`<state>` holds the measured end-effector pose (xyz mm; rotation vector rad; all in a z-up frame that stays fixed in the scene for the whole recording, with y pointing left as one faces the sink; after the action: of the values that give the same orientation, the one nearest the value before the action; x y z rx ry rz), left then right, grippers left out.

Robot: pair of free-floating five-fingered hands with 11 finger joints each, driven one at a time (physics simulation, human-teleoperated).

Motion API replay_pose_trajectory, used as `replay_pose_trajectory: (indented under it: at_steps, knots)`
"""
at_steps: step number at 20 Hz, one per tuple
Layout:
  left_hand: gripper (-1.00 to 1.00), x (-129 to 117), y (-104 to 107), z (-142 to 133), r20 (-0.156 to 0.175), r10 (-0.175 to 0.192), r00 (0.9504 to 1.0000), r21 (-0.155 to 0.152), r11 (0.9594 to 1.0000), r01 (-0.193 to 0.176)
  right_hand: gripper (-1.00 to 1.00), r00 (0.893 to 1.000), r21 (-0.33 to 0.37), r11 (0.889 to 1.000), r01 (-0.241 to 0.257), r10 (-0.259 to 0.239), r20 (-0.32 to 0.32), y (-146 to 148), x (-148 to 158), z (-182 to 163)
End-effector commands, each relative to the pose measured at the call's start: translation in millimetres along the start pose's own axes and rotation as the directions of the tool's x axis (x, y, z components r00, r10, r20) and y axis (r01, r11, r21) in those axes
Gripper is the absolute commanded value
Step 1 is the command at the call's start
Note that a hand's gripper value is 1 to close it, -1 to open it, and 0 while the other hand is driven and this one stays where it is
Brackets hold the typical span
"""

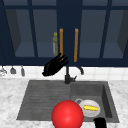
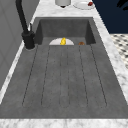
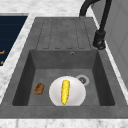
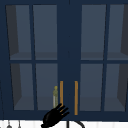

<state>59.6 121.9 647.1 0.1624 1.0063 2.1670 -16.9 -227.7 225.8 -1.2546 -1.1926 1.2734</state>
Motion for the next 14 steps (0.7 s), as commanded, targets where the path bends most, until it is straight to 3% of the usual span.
replay_pose_trajectory:
  at_steps: [1,8,10,12,13,14]
  knots:
    - [-1.00,-7.9,9.5,1.5,0.080,0.075,0.9940,-0.024,0.9970,-0.074,0.00,1.000,0.000,1.000,0.000,0.000,0.000,0.0,0.0,0.0]
    - [-1.00,-22.1,27.9,3.4,0.091,0.120,0.9886,-0.013,0.9928,-0.119,0.00,1.000,0.000,1.000,0.000,0.000,0.000,0.0,0.0,0.0]
    - [-1.00,-25.2,33.5,5.0,0.101,0.121,0.9875,0.003,0.9925,-0.122,0.00,1.000,0.000,1.000,0.000,0.000,0.000,0.0,0.0,0.0]
    - [-1.00,-32.5,34.1,2.6,0.099,0.106,0.9894,0.016,0.9940,-0.108,0.00,1.000,0.000,1.000,0.000,0.000,0.000,0.0,0.0,0.0]
    - [-1.00,-37.2,29.3,1.0,0.095,0.114,0.9889,0.032,0.9926,-0.117,0.00,1.000,0.000,1.000,0.000,0.000,0.000,0.0,0.0,0.0]
    - [-1.00,-34.5,30.1,-4.7,0.043,0.084,0.9955,0.004,0.9964,-0.084,0.00,1.000,0.000,1.000,0.000,0.000,0.000,0.0,0.0,0.0]
